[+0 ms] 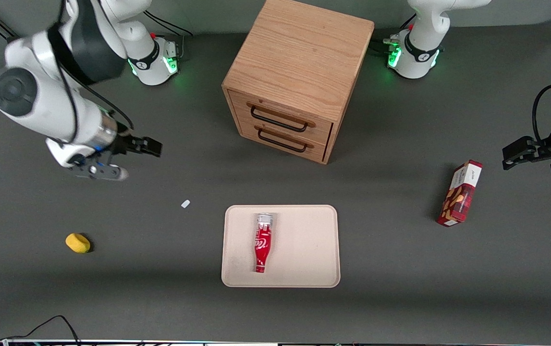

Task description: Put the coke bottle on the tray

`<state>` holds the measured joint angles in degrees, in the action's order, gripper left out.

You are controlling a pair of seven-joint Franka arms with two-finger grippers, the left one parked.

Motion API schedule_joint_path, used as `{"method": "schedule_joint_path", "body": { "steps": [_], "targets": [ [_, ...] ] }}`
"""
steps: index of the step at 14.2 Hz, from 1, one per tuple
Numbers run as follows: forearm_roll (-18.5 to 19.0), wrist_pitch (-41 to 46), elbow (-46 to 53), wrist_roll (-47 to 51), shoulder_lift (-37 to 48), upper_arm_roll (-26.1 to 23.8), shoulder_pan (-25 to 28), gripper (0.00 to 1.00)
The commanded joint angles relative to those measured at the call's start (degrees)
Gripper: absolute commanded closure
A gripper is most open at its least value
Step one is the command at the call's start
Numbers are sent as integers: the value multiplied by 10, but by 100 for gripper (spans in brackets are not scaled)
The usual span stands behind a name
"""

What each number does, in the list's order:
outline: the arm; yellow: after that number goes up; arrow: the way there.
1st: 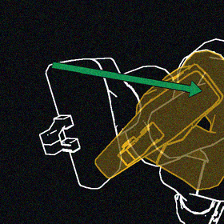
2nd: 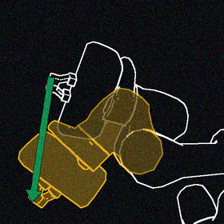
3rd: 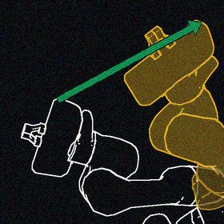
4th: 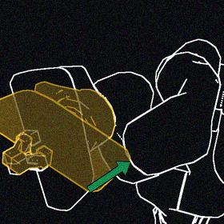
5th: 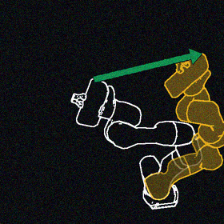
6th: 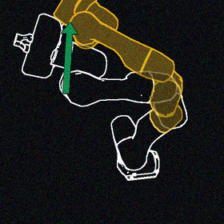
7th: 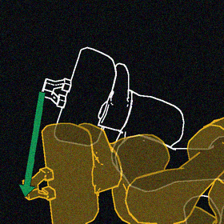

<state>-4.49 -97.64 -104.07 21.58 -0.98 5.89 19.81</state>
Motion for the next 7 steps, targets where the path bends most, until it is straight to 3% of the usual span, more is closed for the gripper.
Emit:
{"method": "schedule_joint_path", "body": {
  "steps": [1,3,7],
  "targets": [
    [11,-18,-75,-54,78,-5,-38,0],
    [50,-19,-111,-80,119,-9,-53,0],
    [58,-17,-107,-80,124,-10,-79,0]
  ]
}}
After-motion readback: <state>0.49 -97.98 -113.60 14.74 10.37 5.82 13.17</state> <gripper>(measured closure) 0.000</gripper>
